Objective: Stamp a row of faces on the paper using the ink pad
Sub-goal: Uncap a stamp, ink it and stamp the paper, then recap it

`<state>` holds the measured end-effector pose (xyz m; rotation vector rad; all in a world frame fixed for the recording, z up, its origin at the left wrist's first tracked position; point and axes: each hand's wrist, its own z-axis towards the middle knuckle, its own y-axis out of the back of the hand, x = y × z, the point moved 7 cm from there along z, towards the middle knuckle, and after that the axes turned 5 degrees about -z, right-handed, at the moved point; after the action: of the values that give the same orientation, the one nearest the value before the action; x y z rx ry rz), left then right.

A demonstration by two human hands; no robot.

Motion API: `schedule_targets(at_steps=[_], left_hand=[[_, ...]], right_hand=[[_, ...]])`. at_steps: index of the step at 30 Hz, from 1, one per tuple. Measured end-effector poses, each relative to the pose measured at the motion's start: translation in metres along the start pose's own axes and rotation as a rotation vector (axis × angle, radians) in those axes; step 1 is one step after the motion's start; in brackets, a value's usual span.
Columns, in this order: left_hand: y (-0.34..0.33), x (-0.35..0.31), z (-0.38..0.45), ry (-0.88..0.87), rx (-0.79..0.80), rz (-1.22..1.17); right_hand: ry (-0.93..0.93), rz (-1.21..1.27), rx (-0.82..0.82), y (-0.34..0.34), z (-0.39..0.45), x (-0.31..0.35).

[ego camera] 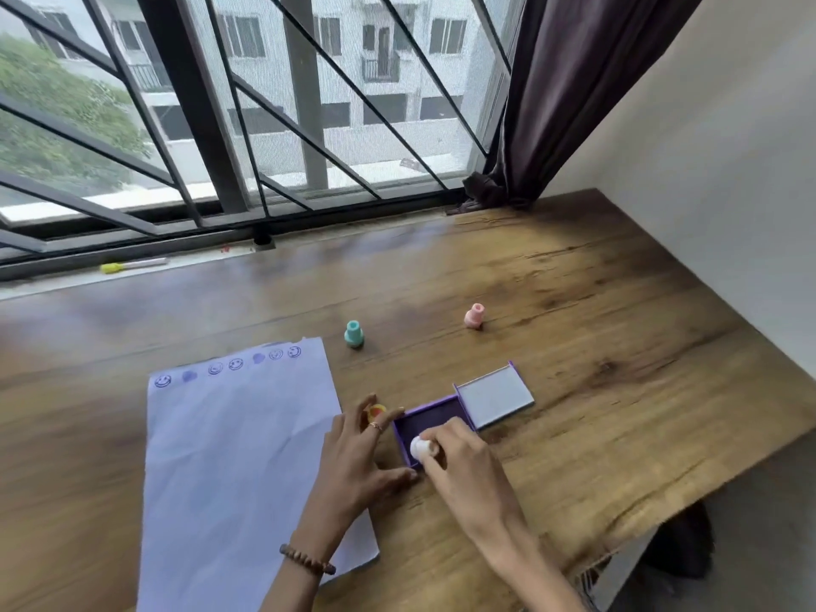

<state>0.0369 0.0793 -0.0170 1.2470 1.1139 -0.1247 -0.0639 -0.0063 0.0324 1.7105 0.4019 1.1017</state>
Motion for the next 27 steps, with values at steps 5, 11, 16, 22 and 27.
schedule_targets(at_steps=[5, 11, 16, 22, 27], left_hand=[[0.002, 0.0, 0.0, -0.019, -0.048, -0.012], [-0.002, 0.006, 0.002, -0.039, -0.065, -0.037], [-0.005, 0.007, 0.002, -0.034, -0.067, -0.062], [-0.003, 0.002, 0.002, -0.036, -0.018, -0.047], [0.006, -0.006, -0.003, -0.058, 0.089, -0.023]], right_hand=[[0.08, -0.21, 0.004, -0.006, 0.003, 0.013], [0.045, -0.335, 0.022, -0.003, 0.004, 0.02], [0.022, -0.293, 0.058, -0.012, 0.009, 0.014], [-0.097, -0.294, 0.14, -0.011, 0.022, 0.012], [-0.251, -0.203, 0.26, -0.003, 0.037, 0.01]])
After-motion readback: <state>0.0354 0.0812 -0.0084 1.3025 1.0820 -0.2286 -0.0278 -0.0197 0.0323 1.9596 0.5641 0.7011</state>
